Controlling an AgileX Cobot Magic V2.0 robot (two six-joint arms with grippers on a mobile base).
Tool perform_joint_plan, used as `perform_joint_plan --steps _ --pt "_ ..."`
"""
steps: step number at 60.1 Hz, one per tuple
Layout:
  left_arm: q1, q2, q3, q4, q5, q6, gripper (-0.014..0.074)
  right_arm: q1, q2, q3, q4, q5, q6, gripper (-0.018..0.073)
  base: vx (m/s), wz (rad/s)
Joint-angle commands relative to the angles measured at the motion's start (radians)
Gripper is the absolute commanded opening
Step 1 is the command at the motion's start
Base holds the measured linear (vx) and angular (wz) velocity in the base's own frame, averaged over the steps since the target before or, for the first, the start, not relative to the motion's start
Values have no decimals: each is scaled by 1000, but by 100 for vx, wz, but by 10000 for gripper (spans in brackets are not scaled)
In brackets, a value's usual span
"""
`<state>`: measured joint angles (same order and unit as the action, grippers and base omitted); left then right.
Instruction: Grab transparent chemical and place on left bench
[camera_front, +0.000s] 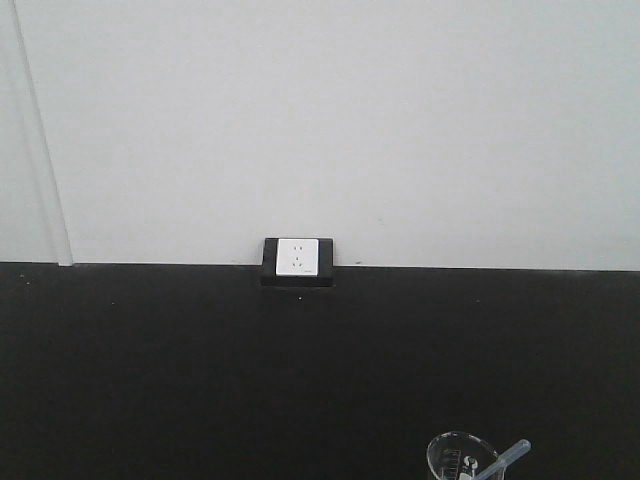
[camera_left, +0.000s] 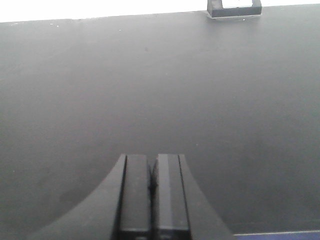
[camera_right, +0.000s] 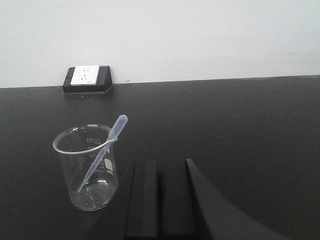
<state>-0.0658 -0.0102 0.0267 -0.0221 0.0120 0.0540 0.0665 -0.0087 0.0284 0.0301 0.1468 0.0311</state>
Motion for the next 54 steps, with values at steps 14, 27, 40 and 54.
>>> perform_joint_plan --steps 14,27,40,54 --pt "-2 -19 16 -1 -78 -8 -3 1 -13 9 -6 -84 -3 -8 0 0" --pt "-2 -19 16 -1 -78 -8 -3 1 -13 6 4 -256 -3 -8 0 0" --pt "-2 -19 16 -1 -78 -8 -3 1 25 -122 98 -313 -8 -8 0 0" --pt "-2 -19 16 -1 -78 -8 -3 1 296 -358 99 -302 -31 -8 0 0"
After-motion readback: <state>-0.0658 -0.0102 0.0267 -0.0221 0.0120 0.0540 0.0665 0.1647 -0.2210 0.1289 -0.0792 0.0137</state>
